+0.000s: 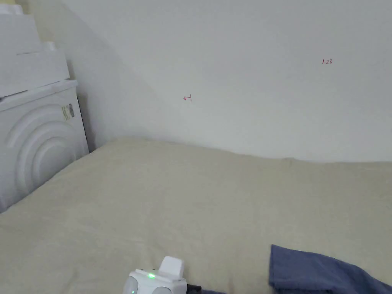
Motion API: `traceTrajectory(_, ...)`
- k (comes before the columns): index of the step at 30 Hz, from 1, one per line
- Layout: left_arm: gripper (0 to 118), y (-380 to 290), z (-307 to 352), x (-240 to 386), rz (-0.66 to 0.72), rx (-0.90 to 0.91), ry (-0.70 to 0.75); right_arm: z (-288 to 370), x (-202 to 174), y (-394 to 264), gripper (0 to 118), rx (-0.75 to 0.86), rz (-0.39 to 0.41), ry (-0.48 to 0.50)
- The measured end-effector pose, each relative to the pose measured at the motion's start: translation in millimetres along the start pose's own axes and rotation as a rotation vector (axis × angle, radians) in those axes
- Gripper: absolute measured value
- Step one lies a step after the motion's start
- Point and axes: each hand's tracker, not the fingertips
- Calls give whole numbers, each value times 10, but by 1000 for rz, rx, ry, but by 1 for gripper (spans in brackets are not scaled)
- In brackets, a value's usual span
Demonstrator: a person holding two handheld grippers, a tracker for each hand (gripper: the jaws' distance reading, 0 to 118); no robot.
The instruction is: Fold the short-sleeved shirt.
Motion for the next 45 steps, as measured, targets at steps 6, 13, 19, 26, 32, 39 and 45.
traceTrajectory(6, 55, -12, 127, 144, -57, 30, 49, -90, 88, -80, 0, -25, -29, -10)
traceTrajectory(13, 7, -46, 21, 270, -129, 28, 25, -108, 115, -46, 0, -27, -28, -1)
traceTrajectory(19, 7, 20, -36, 170, -66, -19, -4, -370, 119, 514, 6, 26, 239, 10)
traceTrajectory(26, 7, -5, -117, 160, -83, -18, 4, -1791, 161, 1875, 94, -103, 501, 40)
traceTrajectory(32, 7, 4, -231, 62, -10, -30, -16, -3266, 188, 2617, 94, -314, 666, -61)
traceTrajectory(39, 7, -74, -340, -13, 6, 0, -32, -4152, 283, 2626, 52, -457, 672, -73)
traceTrajectory(45, 7, -129, -441, -2, -26, 4, -14, -4082, 384, 2573, 4, -452, 559, 25)
